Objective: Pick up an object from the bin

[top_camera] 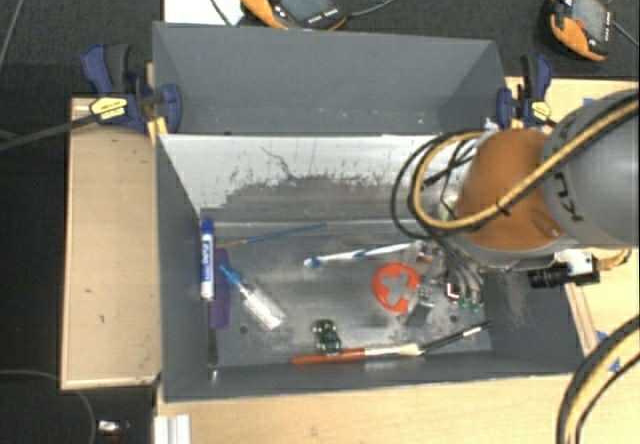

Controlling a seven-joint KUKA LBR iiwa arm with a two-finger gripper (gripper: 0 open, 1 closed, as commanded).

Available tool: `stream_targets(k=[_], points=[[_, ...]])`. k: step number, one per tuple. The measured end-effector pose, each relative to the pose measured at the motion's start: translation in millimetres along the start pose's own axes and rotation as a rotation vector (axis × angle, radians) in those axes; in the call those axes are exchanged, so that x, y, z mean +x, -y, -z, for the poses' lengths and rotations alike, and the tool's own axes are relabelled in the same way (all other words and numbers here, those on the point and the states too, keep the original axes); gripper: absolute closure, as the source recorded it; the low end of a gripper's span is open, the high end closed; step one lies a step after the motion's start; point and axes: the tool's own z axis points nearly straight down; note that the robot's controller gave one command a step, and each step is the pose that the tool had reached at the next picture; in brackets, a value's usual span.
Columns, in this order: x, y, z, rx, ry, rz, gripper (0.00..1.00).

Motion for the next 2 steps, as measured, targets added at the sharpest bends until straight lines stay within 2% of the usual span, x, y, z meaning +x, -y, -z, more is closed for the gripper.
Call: stream_targets(k=[1, 2], points=[[-43.5, -1.8, -37.5, -0.001, -0.004, 0.273, 0.0], [-41.2, 12.3, -41.3, -0.001, 0.006, 0.194, 0.0]])
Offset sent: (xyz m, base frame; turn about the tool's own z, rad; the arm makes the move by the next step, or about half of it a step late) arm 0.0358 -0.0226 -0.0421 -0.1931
